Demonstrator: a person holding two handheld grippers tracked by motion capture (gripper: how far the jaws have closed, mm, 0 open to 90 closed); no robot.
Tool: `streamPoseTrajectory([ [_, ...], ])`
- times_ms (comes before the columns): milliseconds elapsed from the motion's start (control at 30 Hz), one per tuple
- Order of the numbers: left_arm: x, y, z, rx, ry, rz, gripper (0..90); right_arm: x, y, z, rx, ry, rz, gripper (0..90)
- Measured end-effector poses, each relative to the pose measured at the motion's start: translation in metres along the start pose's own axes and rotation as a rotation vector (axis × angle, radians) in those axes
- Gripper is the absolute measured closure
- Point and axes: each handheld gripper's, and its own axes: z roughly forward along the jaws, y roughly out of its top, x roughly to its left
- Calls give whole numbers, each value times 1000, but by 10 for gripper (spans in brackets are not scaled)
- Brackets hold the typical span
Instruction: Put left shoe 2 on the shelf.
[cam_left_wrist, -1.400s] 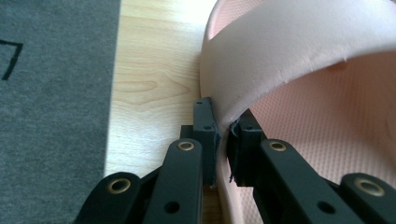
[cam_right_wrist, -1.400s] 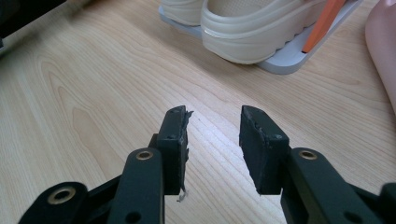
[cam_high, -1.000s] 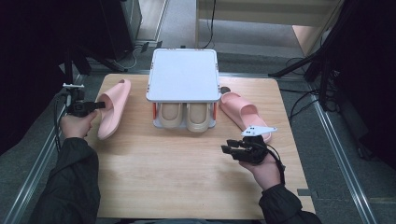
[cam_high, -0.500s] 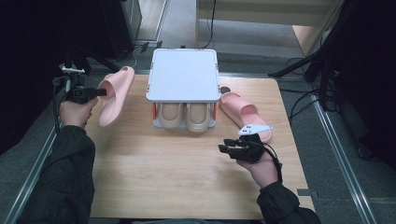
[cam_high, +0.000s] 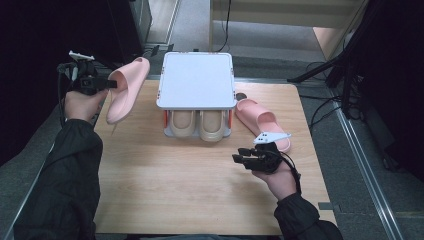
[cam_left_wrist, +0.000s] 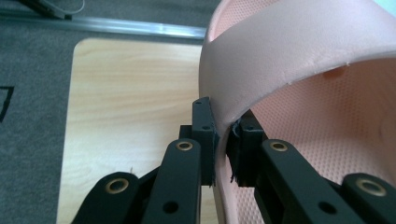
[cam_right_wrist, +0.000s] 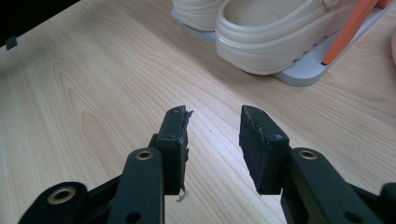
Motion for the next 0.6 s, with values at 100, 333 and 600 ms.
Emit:
streamPoseTrajectory([
  [100, -12, 12, -2, -4, -1, 23, 821, 0, 0, 0, 3, 3, 3, 627],
  [333, -49, 39, -6, -19, -13, 78, 820, 0, 0, 0, 0, 5, 1, 627],
  [600, -88, 58, 10, -4, -36, 105, 816, -2, 0, -1, -6, 3, 3, 627],
])
